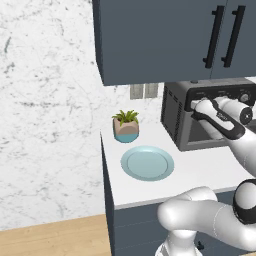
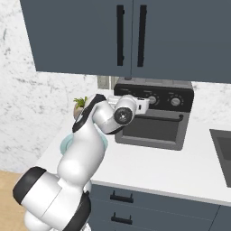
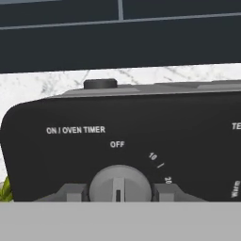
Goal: Pick up the kebab skewer and baguette bread, and place them inside the toaster oven. Close the toaster oven door and start by setting the timer.
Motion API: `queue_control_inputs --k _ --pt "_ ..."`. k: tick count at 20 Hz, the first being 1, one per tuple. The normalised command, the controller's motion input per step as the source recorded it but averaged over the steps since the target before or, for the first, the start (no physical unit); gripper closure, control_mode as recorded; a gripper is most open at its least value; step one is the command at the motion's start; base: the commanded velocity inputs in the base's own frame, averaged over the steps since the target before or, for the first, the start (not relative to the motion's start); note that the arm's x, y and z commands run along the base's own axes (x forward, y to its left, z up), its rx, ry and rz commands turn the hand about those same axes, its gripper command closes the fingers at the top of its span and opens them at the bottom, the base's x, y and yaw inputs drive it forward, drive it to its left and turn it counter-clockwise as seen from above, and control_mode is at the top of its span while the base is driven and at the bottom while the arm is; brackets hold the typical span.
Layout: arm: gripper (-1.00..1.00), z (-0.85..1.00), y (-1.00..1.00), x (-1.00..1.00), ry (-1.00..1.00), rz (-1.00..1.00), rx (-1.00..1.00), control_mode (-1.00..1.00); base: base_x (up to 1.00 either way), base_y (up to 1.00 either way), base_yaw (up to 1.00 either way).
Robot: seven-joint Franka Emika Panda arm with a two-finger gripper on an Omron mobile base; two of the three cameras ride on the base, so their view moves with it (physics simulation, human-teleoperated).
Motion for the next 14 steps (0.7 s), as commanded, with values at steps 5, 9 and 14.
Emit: queue_control_inputs --k 5,9,14 --pt "1.00 0.00 0.00 0.00 0.00 0.00 0.05 -1.00 0.00 0.00 0.00" --pt "1.00 0.00 -0.07 0.00 0.00 0.00 0.12 -1.00 0.00 0.00 0.00" --pt "1.00 0.00 -0.03 -0.04 -0.02 -0.01 0.16 -1.00 0.00 0.00 0.00"
